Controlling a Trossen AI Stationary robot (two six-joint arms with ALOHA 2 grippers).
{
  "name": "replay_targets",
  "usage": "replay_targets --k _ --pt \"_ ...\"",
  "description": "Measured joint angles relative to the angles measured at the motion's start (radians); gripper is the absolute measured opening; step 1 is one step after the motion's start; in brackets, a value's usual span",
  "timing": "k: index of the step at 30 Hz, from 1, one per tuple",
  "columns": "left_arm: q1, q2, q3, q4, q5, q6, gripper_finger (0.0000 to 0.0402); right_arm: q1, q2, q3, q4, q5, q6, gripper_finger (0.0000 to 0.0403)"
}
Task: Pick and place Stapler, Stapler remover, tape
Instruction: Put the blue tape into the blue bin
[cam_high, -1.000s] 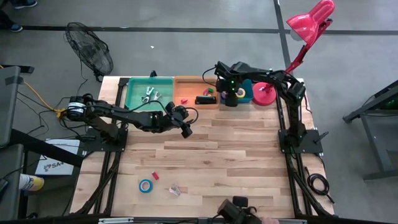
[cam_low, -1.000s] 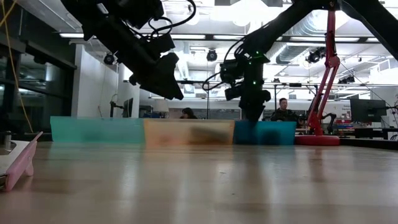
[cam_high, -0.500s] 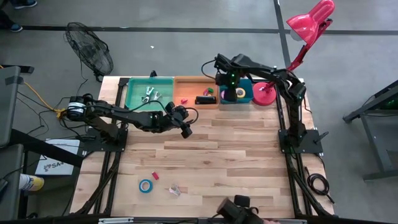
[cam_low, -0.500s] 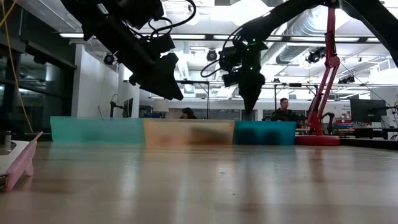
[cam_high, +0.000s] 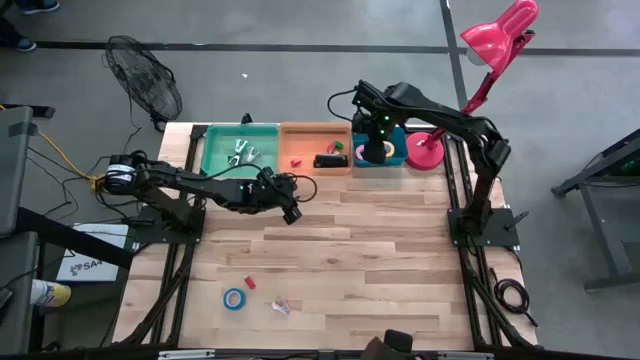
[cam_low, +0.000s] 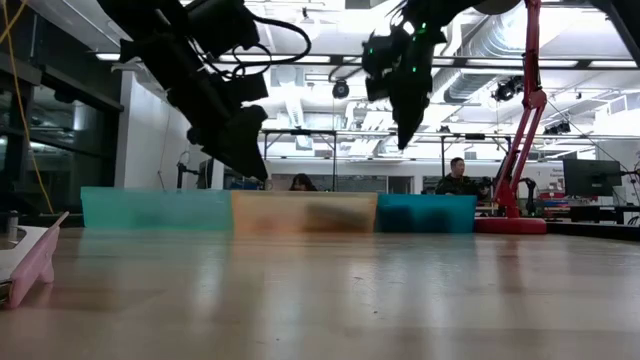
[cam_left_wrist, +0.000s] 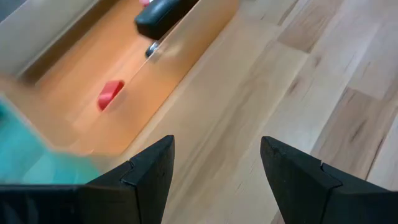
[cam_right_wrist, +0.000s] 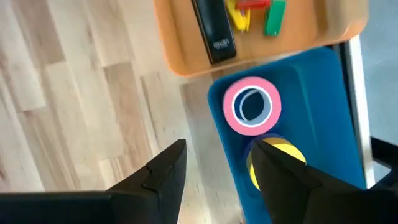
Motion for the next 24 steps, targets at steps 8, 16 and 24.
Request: replay_targets --k 8,16,24 --pt "-0.041 -0.071 -0.001 -0.114 -0.016 -0.088 0.0234 0.069 -0.115 -0.09 0.137 -0.047 0.012 0.0172" --pt "-0.104 -0.101 0.001 -0.116 -0.061 -0.091 0.0234 0.181 -0.388 -0.599 0.648 -0.072 0.089 0.0171" --pt "-0.107 -0.115 0.001 -0.143 0.006 -0.155 0.0234 0.346 -0.669 -1.01 1.028 -0.057 0.21 0.0171"
